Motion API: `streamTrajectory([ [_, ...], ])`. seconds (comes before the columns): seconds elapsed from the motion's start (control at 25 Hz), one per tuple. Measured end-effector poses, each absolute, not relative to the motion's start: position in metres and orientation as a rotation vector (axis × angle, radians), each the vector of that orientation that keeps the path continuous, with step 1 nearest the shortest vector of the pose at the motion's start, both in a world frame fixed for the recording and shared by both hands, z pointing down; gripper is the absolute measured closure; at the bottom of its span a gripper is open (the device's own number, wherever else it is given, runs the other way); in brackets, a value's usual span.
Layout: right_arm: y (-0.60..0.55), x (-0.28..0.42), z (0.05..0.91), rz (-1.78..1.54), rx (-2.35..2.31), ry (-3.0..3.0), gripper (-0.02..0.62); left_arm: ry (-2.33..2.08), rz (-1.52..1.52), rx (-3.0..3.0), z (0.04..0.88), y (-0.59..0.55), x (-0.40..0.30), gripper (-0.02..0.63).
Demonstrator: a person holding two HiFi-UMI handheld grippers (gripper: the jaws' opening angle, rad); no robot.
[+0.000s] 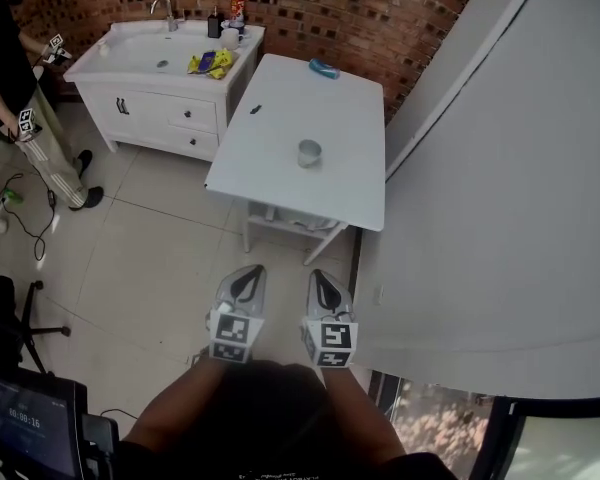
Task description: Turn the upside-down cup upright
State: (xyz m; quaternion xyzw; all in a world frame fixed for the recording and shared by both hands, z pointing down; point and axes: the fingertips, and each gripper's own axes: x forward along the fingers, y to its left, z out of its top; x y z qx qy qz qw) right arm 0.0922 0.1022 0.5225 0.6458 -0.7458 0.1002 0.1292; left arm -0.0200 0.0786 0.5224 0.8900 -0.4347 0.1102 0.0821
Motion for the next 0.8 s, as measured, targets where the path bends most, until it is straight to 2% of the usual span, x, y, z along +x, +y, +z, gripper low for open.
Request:
streamTrajectory([
  [0.28, 0.111, 0.069, 0.527, 0.312, 1.905, -2.138, 0.583, -1.245, 0.324, 2.691, 0.521, 0.082, -0.038, 0.611],
  [0.48, 0.121, 0.037, 0.513, 0.355, 1.968, -2.069, 0.583, -1.184, 0.324, 2.718, 0.498, 0.087, -0.076, 0.611],
  [0.8, 0.132, 0.008, 0.542, 0.358, 2.000, -2.073, 0.583, -1.184, 0.356, 2.706, 0.534, 0.097, -0.115, 0.611],
])
